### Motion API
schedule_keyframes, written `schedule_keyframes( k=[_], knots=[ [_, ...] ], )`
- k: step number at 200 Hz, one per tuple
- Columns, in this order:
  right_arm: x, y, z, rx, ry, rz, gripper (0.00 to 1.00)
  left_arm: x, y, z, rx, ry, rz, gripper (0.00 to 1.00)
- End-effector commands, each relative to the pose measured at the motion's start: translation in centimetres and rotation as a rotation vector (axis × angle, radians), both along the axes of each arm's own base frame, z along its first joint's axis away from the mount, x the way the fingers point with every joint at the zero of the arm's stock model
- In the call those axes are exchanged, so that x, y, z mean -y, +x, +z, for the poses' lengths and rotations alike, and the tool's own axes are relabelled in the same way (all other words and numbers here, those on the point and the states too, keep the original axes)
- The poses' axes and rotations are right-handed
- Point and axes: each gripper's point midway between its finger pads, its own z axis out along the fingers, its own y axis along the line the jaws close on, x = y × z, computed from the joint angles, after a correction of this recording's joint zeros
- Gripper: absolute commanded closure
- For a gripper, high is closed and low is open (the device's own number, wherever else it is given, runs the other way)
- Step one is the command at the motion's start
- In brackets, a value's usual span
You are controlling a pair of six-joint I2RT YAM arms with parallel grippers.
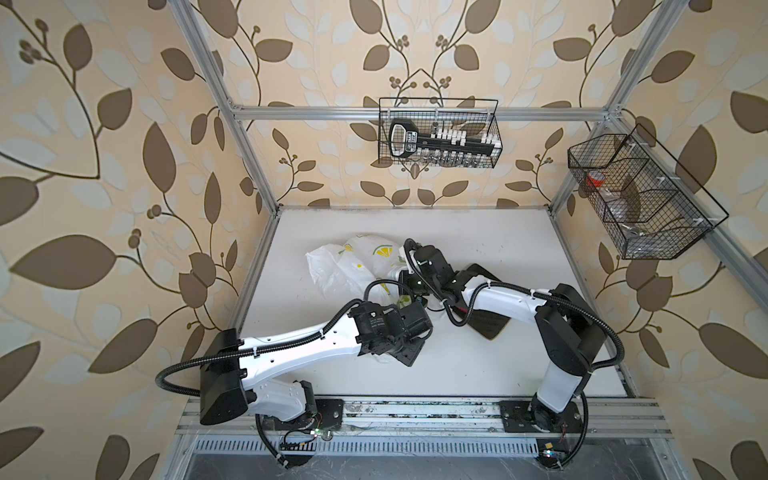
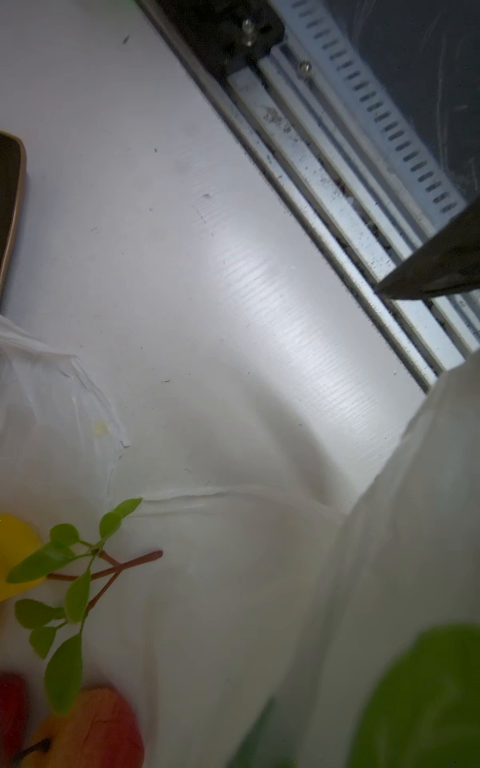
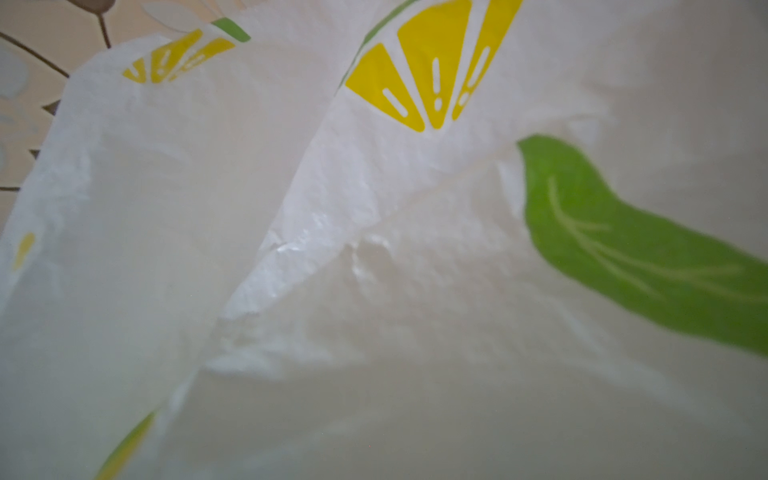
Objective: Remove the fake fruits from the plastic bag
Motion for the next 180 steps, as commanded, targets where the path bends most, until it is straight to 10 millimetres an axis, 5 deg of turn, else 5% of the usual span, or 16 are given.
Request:
schedule_keyframes(
  k=[1,26,60,79,180],
  knots=[
    [0.4,0.1,1.0,0.014,0.017,-0.016,0.42,-0.9,1.9,1.2,0.104,0.046,0.069,0.64],
    [1.2,0.5,0.3,0.019,-0.010,-0.047,0.42,-3.0,3.0,4.1,0.207,0.005,0.181,1.00],
    [3.3,1.6,-1.6,-0.022,-0.056,-0.204,0.36,-7.8,4.0,8.1,0.362,-0.086,0.410,1.00],
    [3.3,1.8,-2.4,-0.071,-0.062,-0.252,0.29,-8.6,4.2,8.8,0.377,-0.150,0.474,1.00],
    [3.9,2.4,-8.3,-0.249,-0.213,-0.545,0.22,-5.7,4.8,9.8,0.275,-0.431,0.608,1.00]
  ],
)
